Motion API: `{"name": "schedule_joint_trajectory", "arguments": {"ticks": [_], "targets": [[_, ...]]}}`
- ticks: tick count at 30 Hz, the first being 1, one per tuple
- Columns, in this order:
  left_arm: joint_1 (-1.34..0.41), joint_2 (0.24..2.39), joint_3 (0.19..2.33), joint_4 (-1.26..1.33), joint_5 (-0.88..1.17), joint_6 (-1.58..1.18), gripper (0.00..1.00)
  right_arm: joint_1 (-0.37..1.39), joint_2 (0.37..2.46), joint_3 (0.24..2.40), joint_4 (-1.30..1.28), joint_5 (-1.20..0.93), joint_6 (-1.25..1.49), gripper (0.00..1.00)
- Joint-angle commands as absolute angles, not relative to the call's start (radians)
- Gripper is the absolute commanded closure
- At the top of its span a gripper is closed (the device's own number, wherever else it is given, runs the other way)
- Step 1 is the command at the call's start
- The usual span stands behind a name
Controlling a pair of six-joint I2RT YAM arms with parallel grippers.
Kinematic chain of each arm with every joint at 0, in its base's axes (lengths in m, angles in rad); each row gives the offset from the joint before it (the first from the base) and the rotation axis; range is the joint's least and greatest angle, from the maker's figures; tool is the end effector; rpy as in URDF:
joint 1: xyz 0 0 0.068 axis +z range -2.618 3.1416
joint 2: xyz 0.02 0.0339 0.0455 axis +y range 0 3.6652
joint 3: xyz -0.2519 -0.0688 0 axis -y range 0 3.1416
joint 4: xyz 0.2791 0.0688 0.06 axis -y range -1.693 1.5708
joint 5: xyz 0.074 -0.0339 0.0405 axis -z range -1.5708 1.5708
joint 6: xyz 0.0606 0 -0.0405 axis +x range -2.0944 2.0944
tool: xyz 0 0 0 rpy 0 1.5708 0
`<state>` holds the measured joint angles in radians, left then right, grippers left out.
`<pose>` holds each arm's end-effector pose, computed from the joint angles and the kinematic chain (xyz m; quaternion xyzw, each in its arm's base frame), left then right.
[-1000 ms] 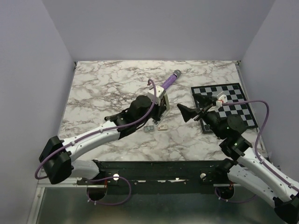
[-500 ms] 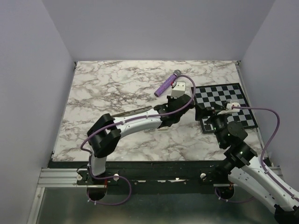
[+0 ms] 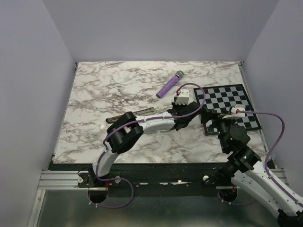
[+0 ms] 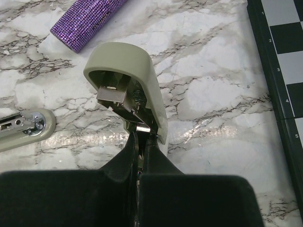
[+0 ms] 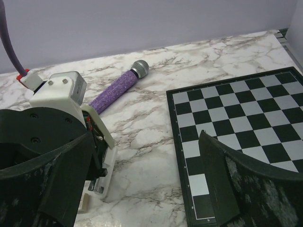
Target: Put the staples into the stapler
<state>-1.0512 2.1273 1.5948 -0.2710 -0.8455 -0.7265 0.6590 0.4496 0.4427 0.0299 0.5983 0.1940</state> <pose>0.2892 -0.4143 0.1552 -0.0149 0.8594 -0.0252 0.5105 0.1764 0.0934 0.2839 0.0512 0.6985 0.0952 0.7074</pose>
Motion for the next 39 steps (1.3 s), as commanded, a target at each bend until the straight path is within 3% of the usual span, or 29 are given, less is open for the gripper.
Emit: {"name": "schedule_joint_trajectory", "arguments": {"ticks": [1, 6, 10, 15, 19, 29, 39], "targets": [[-1.055, 2.164, 1.631, -0.248, -0.905, -0.779, 1.00, 0.660, 0.442, 0.434, 0.017, 0.623, 0.212, 0.00], [-1.057, 2.206, 1.652, -0.279, -0.900, -0.808, 1.00, 0.660, 0.443, 0.434, 0.017, 0.624, 0.212, 0.00], [-1.057, 2.226, 1.655, -0.287, -0.867, -0.815, 0.83, 0.660, 0.446, 0.433, 0.015, 0.621, 0.213, 0.00], [-1.057, 2.226, 1.658, -0.299, -0.856, -0.816, 0.72, 0.660, 0.462, 0.442, 0.015, 0.618, 0.213, 0.00], [-1.057, 2.206, 1.649, -0.305, -0.850, -0.819, 0.55, 0.660, 0.468, 0.446, 0.015, 0.611, 0.213, 0.00], [-1.055, 2.099, 1.595, -0.307, -0.805, -0.848, 0.34, 0.658, 0.456, 0.475, 0.003, 0.580, 0.215, 0.00], [-1.051, 1.840, 1.422, -0.238, -0.759, -0.865, 0.14, 0.660, 0.573, 0.590, -0.150, 0.500, 0.267, 0.00]]}}
